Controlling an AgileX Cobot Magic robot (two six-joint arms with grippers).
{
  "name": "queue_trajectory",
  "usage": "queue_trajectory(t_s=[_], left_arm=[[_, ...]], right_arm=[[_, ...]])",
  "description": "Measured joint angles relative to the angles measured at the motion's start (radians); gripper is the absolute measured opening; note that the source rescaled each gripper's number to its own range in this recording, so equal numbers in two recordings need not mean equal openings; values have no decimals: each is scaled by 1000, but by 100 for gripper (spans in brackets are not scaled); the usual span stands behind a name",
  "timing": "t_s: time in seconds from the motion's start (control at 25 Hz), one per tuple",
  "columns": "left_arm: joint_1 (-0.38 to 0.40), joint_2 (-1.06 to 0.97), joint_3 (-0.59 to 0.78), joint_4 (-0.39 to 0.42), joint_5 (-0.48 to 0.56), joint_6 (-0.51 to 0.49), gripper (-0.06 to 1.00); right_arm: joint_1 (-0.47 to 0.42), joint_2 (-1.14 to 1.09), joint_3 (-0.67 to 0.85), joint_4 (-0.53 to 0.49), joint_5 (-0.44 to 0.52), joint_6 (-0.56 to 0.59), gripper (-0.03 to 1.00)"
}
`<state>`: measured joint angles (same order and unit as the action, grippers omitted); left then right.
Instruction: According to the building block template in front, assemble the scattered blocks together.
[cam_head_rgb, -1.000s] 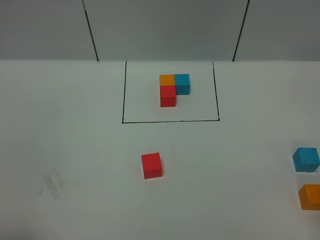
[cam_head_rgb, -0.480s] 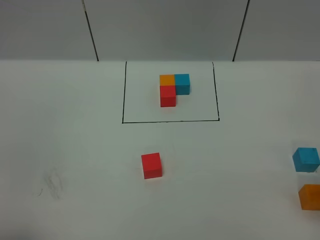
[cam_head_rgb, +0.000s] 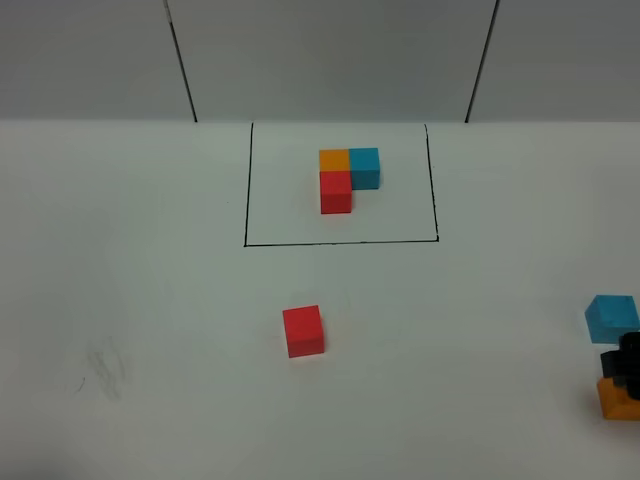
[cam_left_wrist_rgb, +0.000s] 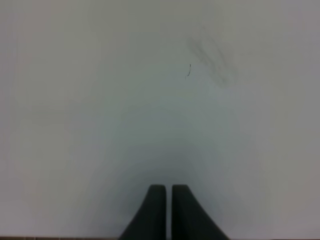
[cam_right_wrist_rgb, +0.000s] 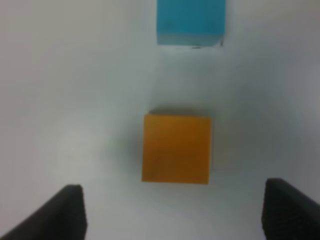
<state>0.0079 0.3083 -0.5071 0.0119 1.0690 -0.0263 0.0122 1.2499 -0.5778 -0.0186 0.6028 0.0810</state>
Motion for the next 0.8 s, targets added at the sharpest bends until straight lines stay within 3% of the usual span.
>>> queue_trajectory(t_s=[0.8], left_arm=[[0,0,0,0,0,0,0]], right_arm=[[0,318,1,0,-166,-10,91]])
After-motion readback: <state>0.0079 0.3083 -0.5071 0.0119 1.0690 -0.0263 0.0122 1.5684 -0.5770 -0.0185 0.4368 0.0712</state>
